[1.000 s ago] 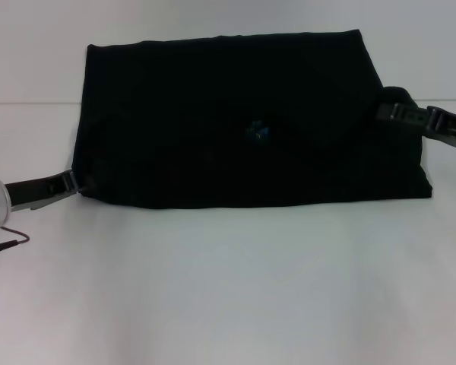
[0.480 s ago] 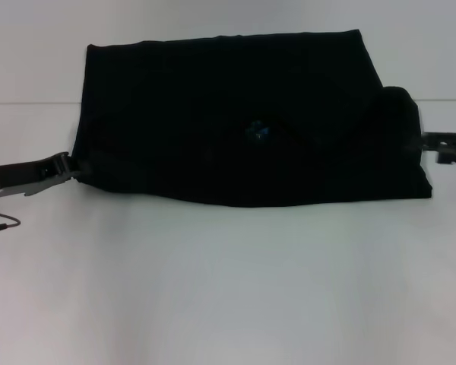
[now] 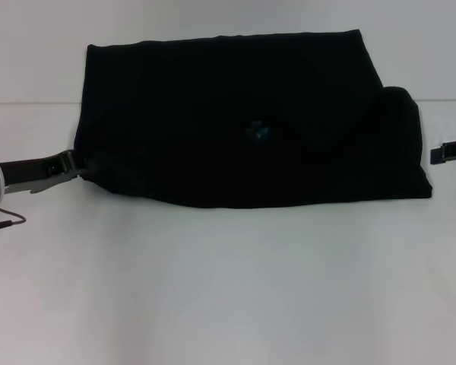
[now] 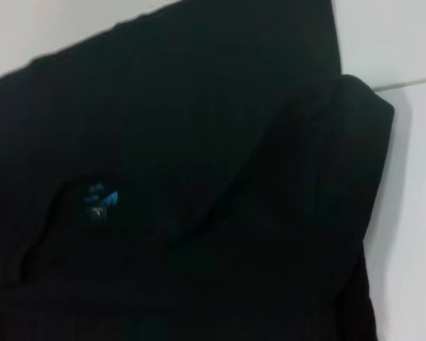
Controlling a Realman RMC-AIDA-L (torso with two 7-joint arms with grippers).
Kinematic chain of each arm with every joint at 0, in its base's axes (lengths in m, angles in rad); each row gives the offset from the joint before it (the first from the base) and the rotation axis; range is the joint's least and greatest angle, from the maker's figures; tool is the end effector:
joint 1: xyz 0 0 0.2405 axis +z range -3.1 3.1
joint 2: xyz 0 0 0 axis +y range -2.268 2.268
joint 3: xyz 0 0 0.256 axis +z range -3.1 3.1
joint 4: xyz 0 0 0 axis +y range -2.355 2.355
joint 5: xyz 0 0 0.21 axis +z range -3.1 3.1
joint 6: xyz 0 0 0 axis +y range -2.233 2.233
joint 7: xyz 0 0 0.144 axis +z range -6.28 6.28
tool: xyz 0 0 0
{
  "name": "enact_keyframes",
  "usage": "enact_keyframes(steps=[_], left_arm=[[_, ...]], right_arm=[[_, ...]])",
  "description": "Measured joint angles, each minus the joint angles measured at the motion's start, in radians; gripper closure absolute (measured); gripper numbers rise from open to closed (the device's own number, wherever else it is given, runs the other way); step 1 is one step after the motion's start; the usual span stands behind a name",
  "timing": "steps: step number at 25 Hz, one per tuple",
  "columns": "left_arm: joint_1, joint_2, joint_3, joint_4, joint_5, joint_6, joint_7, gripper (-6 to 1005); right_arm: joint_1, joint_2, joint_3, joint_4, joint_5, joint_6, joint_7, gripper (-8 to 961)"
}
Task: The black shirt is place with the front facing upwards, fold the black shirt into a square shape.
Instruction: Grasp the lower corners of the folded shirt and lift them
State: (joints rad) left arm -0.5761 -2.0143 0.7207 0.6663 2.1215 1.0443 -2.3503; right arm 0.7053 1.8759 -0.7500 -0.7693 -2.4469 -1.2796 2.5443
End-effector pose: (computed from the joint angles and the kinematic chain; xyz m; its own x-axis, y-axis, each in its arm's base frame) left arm -0.3129 0.3954 0.0386 0.1434 0.7555 0.6392 0.9889 -0.0842 -0.1223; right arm 0.2878 0.4183 0.0987 0.2955 -0.8596 -0.4168 -0.9284 -0.1555 -0.3376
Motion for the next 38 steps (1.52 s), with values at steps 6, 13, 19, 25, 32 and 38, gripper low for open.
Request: enact_keyframes(steps=[6,13,19,25,32,38], left_arm=[[0.001,-0.002,-0.004,0.001,0.000,0.003,-0.001,937],[-0.004,-0.004,-0.004,0.001,-0.002,0.004,-0.001,938],[0.003,-0.006,-0.007,0.001,-0.001,-0.001,-0.001,938],[0.004,-0.009,-0.008,-0.001,-0.008,-0.005,0.003,938],[0.000,-0.015,-0.007,0.001,-0.006,-0.004,0.006,938],[0.004,-0.015,-0.007,0.001,-0.008,-0.002,0.005,938]], right_arm=[[0.025,0.049,-0.009,0.008,-0.083,0.095,0.001,103],[0.079,0.091,-0.014,0.110,-0.145,0.239,-0.010,103],[0.098,0.104,-0.031,0.174,-0.152,0.318,-0.010,103],[0.100,0.108,-0.046,0.191,-0.150,0.346,-0.002,103],[0.103,0.111,-0.043,0.197,-0.144,0.343,-0.005,255],[0.100,0.110,-0.043,0.194,-0.143,0.338,-0.003,437]])
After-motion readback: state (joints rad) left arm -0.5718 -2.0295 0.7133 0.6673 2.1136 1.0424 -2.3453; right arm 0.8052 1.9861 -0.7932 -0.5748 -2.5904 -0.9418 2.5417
